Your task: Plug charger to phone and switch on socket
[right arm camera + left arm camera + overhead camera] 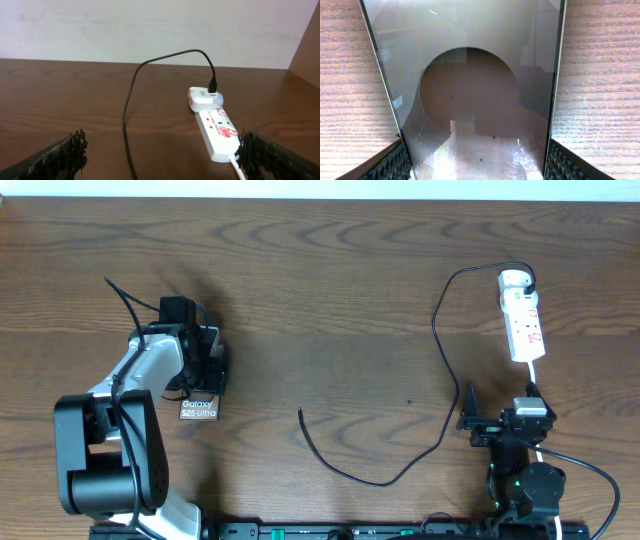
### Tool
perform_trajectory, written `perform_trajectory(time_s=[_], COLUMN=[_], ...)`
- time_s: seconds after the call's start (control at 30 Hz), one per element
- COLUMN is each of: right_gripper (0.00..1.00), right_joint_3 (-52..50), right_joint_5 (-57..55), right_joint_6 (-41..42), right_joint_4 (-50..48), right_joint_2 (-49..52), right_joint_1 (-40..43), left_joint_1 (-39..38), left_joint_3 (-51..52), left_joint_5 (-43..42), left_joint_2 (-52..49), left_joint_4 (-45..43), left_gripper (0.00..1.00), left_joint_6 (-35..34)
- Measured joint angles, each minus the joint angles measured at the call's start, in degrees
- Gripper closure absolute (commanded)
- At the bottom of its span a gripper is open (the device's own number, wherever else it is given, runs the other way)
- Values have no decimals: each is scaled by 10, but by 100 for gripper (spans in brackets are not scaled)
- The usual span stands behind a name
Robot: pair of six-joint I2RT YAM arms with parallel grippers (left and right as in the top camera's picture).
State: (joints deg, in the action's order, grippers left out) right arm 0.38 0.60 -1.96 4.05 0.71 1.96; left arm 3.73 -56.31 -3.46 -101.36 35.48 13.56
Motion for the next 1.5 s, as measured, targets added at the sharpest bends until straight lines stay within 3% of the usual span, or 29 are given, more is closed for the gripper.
perform_trajectory(time_s=[0.27,0.4,1.2,1.5], right_gripper=[1,1,1,1], right_joint_3=[0,0,0,0], right_joint_5=[0,0,0,0], right_joint_6=[0,0,0,0], right_joint_4=[0,0,0,0], right_joint_2=[0,0,0,0], right_joint_1=[0,0,0,0], left_joint_1=[0,0,0,0], left_joint_3=[0,0,0,-23], left_joint_5=[0,0,0,-33], left_joint_2=[0,0,7,113], left_joint_4=[0,0,9,14], left_gripper=[78,92,93,93], left_joint_6=[0,0,-3,-22])
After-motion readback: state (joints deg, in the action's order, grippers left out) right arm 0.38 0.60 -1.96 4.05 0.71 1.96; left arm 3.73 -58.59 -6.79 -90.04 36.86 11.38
